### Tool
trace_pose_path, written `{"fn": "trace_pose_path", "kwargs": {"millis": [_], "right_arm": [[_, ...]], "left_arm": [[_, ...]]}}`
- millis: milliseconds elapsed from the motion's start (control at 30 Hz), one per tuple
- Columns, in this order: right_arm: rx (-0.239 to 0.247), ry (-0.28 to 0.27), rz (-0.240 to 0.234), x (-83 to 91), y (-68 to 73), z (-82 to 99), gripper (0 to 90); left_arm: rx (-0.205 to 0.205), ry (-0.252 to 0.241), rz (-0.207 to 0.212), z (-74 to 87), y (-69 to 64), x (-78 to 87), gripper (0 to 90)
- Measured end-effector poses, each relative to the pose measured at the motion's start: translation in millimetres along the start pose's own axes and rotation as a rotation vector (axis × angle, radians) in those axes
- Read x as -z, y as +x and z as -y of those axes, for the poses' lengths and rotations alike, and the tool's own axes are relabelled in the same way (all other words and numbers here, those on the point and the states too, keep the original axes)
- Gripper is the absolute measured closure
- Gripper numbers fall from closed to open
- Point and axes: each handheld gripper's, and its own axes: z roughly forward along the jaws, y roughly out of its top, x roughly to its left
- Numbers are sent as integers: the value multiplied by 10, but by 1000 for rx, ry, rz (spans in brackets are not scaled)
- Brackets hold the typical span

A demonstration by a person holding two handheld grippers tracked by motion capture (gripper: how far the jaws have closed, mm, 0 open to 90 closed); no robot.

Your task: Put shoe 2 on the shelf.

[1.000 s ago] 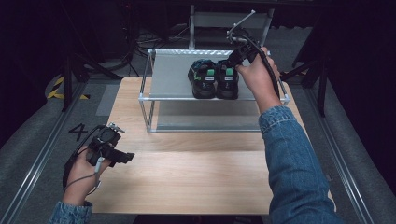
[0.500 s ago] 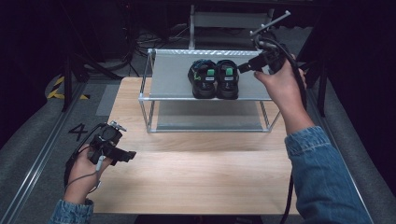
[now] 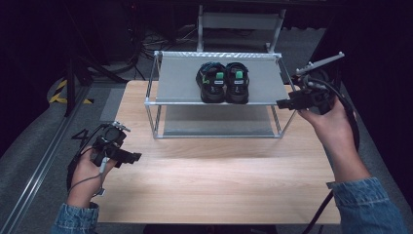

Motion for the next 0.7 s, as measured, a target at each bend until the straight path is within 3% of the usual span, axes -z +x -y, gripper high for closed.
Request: {"fn": "trace_pose_path", "kwargs": {"millis": [400,700], "right_arm": [[-49,32,-14,-56,-122,634,431],[-82,11,-10,-206,-122,1097,434]], "left_arm": [[20,21,-8,27,34,-72,174],[19,13,-12,32,62,-54,174]]}}
